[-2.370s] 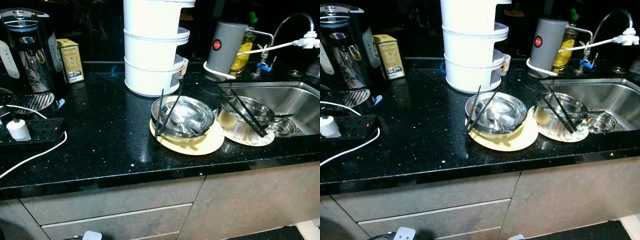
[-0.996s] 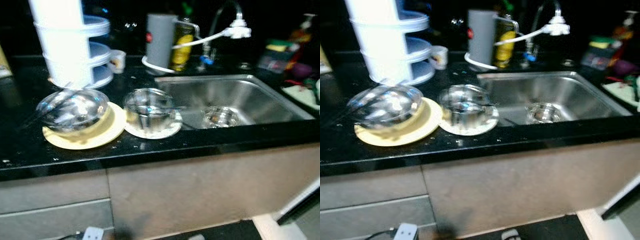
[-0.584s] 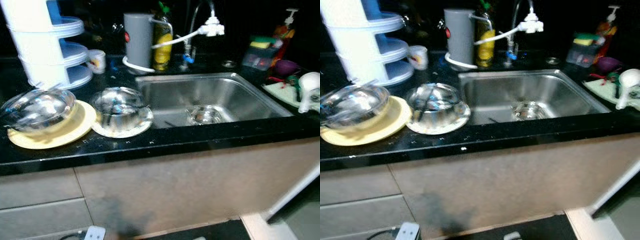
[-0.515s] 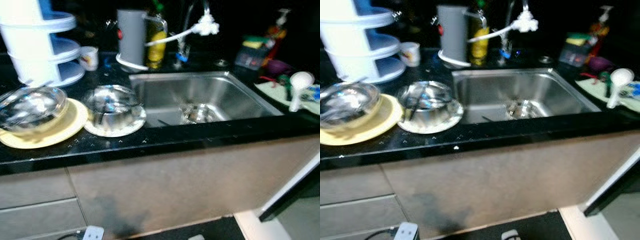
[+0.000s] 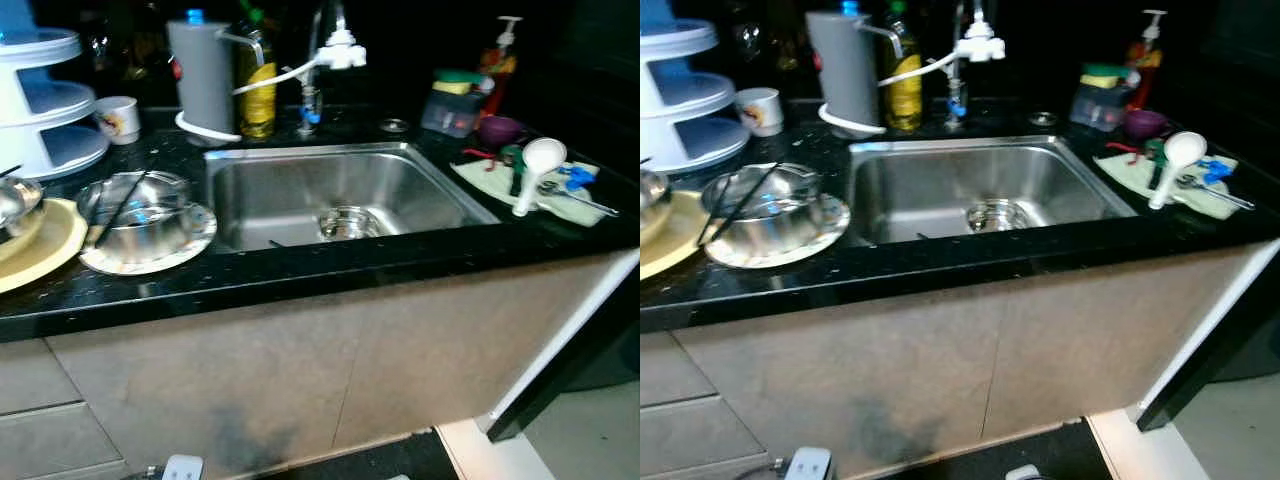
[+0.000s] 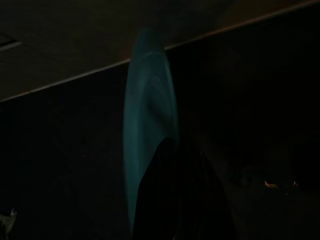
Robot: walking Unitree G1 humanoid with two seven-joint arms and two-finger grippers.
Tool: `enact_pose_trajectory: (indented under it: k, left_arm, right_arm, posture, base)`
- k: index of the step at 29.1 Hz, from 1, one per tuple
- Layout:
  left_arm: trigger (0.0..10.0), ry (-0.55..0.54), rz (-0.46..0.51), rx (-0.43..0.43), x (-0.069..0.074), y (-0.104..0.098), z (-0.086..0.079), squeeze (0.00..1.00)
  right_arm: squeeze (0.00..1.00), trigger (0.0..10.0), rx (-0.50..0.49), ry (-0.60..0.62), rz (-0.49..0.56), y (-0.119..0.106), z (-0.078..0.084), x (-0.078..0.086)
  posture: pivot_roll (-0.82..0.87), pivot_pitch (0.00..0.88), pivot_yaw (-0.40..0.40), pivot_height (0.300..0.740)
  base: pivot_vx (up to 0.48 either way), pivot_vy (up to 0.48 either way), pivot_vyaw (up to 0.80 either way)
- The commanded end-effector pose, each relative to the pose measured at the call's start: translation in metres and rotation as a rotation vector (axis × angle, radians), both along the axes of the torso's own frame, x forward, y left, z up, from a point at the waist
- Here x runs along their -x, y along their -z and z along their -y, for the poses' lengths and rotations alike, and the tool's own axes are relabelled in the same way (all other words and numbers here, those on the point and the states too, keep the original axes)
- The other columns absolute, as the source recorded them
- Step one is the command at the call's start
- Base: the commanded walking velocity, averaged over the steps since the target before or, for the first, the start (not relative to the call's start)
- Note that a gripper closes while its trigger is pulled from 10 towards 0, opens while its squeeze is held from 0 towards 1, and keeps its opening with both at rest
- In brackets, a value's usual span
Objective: Kitchen organization
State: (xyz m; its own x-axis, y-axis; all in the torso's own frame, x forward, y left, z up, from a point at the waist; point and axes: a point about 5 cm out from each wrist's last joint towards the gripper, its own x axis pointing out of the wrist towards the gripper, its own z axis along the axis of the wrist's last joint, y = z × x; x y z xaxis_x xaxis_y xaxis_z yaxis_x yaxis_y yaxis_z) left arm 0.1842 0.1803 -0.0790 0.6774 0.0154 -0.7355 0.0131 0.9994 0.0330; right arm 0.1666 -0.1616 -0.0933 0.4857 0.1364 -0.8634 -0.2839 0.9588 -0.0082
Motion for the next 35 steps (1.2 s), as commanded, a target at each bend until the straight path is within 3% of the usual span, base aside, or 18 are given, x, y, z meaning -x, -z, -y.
enact_pose_trajectory:
  k: [1,4,35]
  left_arm:
    - [10.0,-0.012,-0.030,0.002,0.0072,0.0037,-0.0033,0.00]
    - [10.0,-0.015,-0.027,-0.002,0.0067,0.0033,-0.0046,0.00]
    - [10.0,-0.003,0.012,-0.065,0.0030,-0.0003,-0.0110,0.00]
  right_arm:
    - [0.00,10.0,-0.006,-0.005,-0.040,0.0046,-0.0022,0.0103]
    - [0.00,10.0,-0.005,-0.005,-0.040,0.0046,-0.0016,0.0105]
    - [0.00,10.0,-0.007,-0.002,-0.038,0.0045,-0.0009,0.0104]
  posture:
    - [-0.04,0.090,-0.058,0.740]
    - [-0.03,0.095,-0.058,0.740]
    - [-0.03,0.089,-0.057,0.740]
  base:
    - [0.000,0.480,0.00]
    - [0.000,0.392,0.00]
    - [0.000,0.000,0.00]
